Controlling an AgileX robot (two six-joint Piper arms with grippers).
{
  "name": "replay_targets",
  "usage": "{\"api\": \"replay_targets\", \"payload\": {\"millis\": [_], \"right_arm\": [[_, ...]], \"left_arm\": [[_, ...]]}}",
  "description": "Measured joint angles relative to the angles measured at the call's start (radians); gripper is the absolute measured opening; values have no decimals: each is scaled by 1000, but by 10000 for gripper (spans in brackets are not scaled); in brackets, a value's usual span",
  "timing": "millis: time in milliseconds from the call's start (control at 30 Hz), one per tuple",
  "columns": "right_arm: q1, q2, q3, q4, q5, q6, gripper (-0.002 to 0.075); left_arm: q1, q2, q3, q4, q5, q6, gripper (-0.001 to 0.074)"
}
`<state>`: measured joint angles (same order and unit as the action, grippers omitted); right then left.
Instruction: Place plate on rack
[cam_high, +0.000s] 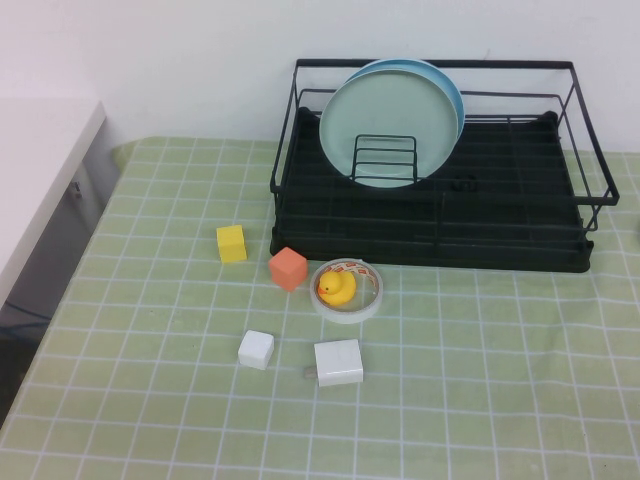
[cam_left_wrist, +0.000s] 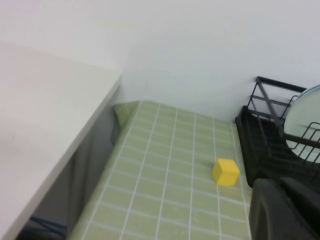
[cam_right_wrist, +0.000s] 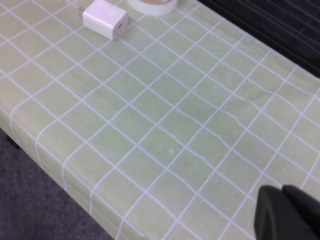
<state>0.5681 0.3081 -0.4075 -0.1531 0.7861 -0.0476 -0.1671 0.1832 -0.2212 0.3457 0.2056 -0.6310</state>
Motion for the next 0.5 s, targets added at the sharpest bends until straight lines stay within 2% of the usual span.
{"api": "replay_targets", "payload": {"millis": [167, 500], "right_arm": [[0, 0, 2, 0, 0, 0, 0], [0, 0, 2, 0, 0, 5, 0]], "left_arm": [[5, -72, 82, -1, 4, -66, -1], [5, -79, 162, -4, -1, -161, -1]]}}
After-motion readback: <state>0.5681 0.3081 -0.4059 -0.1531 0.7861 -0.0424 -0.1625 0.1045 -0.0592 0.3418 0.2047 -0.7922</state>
